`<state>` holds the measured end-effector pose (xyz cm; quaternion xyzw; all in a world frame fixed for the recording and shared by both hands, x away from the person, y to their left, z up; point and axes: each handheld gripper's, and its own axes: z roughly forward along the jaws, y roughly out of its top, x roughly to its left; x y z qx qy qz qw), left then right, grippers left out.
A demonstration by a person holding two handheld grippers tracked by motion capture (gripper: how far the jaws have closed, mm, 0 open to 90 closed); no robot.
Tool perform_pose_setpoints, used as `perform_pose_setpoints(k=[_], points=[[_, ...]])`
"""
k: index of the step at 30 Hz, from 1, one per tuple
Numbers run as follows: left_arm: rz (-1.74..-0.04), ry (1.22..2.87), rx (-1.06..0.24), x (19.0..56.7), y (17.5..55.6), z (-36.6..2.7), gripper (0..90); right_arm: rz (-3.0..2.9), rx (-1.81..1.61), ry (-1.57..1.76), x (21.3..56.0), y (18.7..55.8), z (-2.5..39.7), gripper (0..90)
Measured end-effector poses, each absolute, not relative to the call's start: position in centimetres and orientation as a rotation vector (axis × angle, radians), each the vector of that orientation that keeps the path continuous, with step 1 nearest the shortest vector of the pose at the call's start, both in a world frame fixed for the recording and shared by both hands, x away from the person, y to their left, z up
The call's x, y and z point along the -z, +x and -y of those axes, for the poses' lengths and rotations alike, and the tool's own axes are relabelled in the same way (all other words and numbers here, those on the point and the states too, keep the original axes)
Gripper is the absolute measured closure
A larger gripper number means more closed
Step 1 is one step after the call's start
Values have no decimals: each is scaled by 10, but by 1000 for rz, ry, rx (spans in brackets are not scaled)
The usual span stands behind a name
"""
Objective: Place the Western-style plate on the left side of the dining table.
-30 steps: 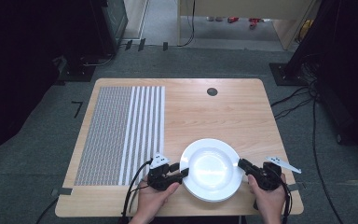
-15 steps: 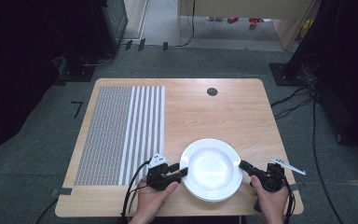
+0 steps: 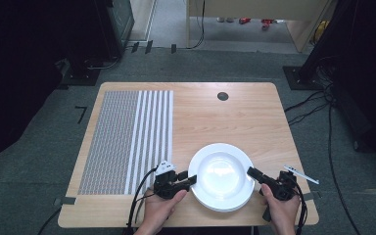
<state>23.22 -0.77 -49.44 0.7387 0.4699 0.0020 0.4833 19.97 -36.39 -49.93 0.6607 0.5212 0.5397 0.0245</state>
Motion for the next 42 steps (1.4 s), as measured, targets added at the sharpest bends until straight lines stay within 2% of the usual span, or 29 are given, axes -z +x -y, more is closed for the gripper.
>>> perform_pose_setpoints(k=[14,42], points=[[-1158,1700,25,499,233,3,635,-1608,-1799,1814,504,200,360,792],[-1157,1640,54,492,234,-8,704,-1474,-1820,1839,499,197,345,803]])
